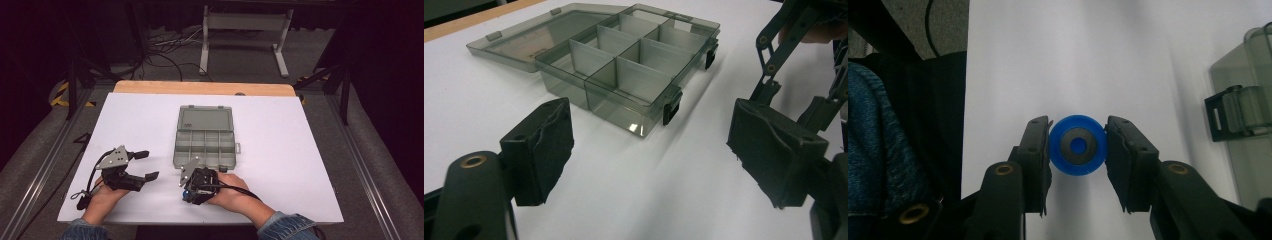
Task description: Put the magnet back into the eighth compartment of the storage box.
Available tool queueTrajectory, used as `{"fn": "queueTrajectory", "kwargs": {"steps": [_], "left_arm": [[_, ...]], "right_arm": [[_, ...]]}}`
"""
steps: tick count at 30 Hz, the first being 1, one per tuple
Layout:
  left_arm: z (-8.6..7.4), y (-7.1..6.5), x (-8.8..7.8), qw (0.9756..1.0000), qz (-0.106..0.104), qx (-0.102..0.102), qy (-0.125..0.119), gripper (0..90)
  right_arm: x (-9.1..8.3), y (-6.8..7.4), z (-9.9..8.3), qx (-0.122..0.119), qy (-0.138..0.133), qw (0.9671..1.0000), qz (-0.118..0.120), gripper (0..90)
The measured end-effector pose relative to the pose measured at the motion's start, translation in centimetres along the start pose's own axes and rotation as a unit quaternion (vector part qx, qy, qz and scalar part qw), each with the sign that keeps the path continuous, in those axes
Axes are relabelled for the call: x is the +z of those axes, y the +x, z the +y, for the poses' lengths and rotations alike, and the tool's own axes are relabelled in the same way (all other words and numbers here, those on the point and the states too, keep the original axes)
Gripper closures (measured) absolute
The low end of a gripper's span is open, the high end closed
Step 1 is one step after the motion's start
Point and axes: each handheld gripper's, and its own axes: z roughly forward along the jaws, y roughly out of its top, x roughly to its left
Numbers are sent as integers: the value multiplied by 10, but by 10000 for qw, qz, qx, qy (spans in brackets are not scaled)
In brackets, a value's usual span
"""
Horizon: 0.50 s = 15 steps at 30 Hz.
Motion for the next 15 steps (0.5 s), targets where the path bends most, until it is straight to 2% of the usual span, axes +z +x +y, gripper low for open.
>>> {"fn": "queueTrajectory", "kwargs": {"steps": [15], "left_arm": [[0, 0, 0, 10000, -10, -10, 3, 187]], "right_arm": [[-29, -4, 1, 51, -225, 9996, -149, 628]]}}
